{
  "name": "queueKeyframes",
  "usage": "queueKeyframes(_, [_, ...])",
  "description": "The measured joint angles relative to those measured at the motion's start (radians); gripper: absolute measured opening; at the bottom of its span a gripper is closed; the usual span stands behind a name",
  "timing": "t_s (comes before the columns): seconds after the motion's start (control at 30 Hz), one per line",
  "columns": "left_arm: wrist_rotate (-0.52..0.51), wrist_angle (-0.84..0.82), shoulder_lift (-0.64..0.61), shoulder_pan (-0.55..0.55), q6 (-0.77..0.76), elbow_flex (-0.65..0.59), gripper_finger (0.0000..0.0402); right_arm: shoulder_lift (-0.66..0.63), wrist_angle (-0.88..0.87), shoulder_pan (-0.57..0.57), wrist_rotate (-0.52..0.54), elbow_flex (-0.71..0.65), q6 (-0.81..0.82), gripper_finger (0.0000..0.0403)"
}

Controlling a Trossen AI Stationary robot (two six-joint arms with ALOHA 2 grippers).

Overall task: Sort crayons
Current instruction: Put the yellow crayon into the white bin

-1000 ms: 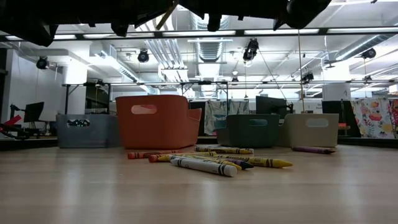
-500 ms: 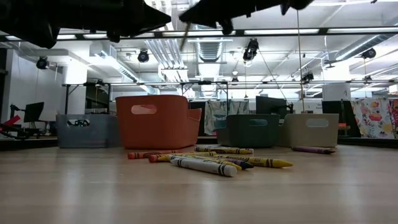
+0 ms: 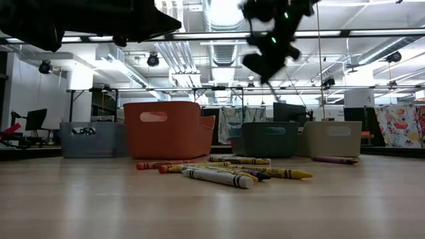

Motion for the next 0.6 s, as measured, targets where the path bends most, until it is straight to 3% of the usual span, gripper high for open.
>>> queueKeyframes(0.1, [0.0,-0.006,0.0,0.007,0.0,0.0,0.0123,0.001,-0.14,-0.107,-0.092,-0.033,0.155,0.0013])
queueKeyframes(0.27, [0.0,-0.005,0.0,0.015,0.0,0.0,0.0123,0.002,-0.171,-0.22,-0.264,-0.114,0.24,0.0013])
queueKeyframes(0.47, [0.0,-0.013,0.0,0.016,-0.001,0.0,0.0123,0.002,-0.145,-0.253,-0.282,-0.171,0.242,0.0018])
queueKeyframes(0.6, [0.002,-0.013,0.0,0.017,-0.008,0.0,0.0123,0.002,-0.112,-0.252,-0.282,-0.185,0.24,0.0049])
